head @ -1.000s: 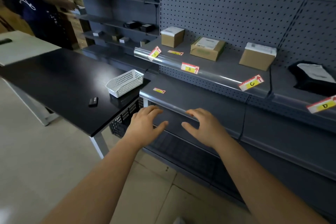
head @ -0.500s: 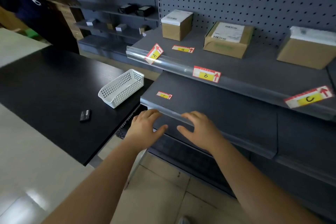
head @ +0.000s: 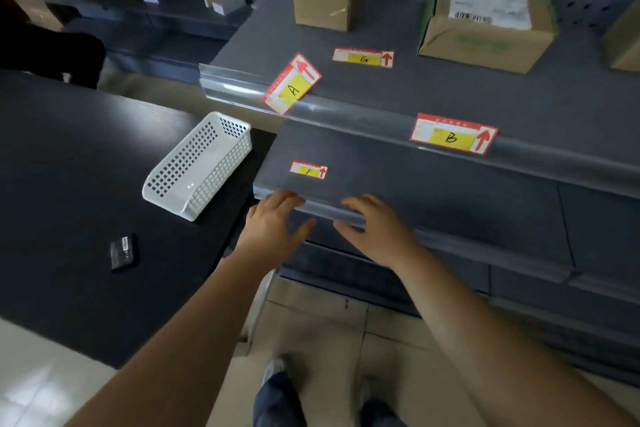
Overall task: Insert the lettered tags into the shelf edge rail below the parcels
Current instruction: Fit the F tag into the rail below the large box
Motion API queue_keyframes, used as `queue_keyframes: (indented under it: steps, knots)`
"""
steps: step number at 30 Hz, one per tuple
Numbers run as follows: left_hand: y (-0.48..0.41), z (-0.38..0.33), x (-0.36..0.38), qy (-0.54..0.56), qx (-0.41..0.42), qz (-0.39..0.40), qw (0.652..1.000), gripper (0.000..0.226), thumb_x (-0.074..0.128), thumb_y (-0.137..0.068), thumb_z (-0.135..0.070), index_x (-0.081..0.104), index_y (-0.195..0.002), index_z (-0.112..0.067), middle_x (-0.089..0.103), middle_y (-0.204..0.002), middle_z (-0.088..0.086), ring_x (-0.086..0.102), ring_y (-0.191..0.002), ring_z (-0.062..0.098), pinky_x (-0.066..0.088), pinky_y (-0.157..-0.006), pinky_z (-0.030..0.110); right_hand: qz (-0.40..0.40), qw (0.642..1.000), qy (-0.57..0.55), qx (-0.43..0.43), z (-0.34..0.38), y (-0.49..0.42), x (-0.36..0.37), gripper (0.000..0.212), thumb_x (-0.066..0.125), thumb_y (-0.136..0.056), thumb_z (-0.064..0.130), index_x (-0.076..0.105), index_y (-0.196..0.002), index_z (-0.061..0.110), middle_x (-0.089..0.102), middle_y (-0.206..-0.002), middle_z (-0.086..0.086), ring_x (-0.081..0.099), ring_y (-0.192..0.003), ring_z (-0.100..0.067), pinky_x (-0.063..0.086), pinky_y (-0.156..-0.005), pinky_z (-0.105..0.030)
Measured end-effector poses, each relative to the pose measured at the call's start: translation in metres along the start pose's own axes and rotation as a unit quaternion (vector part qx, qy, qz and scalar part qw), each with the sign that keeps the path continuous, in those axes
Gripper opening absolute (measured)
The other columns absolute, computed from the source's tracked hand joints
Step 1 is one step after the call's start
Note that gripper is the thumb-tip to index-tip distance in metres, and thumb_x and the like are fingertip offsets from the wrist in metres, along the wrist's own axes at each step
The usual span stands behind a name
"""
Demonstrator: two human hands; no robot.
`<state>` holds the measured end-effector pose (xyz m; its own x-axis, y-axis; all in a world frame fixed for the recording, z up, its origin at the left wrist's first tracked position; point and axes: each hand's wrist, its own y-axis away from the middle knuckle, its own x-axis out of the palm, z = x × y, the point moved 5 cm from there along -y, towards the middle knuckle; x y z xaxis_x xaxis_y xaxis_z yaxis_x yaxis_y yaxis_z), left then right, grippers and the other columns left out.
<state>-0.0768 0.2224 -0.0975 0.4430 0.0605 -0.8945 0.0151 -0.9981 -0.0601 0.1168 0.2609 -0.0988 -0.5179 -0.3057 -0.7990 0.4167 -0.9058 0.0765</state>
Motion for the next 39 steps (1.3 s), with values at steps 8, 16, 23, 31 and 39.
queue_keyframes:
  steps: [8, 16, 23, 31, 39]
  knots:
    - [-0.06, 0.045, 0.014, 0.012, 0.069, 0.036, 0.997, 0.051, 0.049, -0.084, -0.054, 0.056, -0.123, -0.022, 0.053, -0.131, 0.0, 0.05, -0.118, 0.025, 0.037, -0.097, 0.049, -0.027, 0.994, 0.014, 0.101, -0.01, -0.034, 0.032, 0.05, 0.051, -0.09, 0.056, 0.05, -0.133, 0.029, 0.053, -0.128, 0.005, 0.05, -0.119, -0.017, 0.046, -0.094, -0.037]
    - [-0.102, 0.08, 0.021, 0.0, 0.104, 0.044, 0.994, 0.045, 0.056, -0.087, -0.048, 0.056, -0.124, -0.023, 0.052, -0.132, 0.0, 0.047, -0.12, 0.027, 0.035, -0.098, 0.046, -0.052, 0.99, 0.023, 0.126, -0.012, -0.079, 0.055, 0.05, 0.053, -0.09, 0.052, 0.053, -0.132, 0.025, 0.055, -0.128, 0.003, 0.053, -0.117, -0.019, 0.046, -0.096, -0.039]
    - [-0.126, 0.102, 0.031, 0.003, 0.095, 0.05, 0.994, 0.044, 0.055, -0.086, -0.045, 0.055, -0.124, -0.023, 0.052, -0.132, -0.001, 0.044, -0.122, 0.025, 0.031, -0.1, 0.044, -0.048, 0.985, 0.11, 0.121, -0.021, -0.13, 0.074, 0.046, 0.048, -0.095, 0.047, 0.052, -0.134, 0.022, 0.052, -0.127, -0.003, 0.047, -0.119, -0.024, 0.044, -0.097, -0.04]
    - [-0.132, 0.112, 0.035, 0.01, 0.093, 0.063, 0.994, 0.043, 0.055, -0.087, -0.044, 0.055, -0.125, -0.023, 0.052, -0.131, 0.001, 0.044, -0.123, 0.026, 0.032, -0.1, 0.045, -0.049, 0.976, 0.174, 0.123, -0.03, -0.136, 0.084, 0.041, 0.05, -0.093, 0.046, 0.057, -0.13, 0.029, 0.049, -0.121, 0.0, 0.042, -0.115, -0.024, 0.035, -0.097, -0.04]
    - [-0.136, 0.117, 0.038, 0.01, 0.089, 0.068, 0.994, 0.049, 0.05, -0.084, -0.051, 0.056, -0.124, -0.022, 0.053, -0.131, 0.001, 0.046, -0.122, 0.027, 0.034, -0.098, 0.046, -0.057, 0.979, 0.143, 0.134, -0.032, -0.146, 0.073, 0.044, 0.058, -0.091, 0.04, 0.054, -0.131, 0.023, 0.051, -0.126, -0.003, 0.045, -0.119, -0.024, 0.037, -0.098, -0.039]
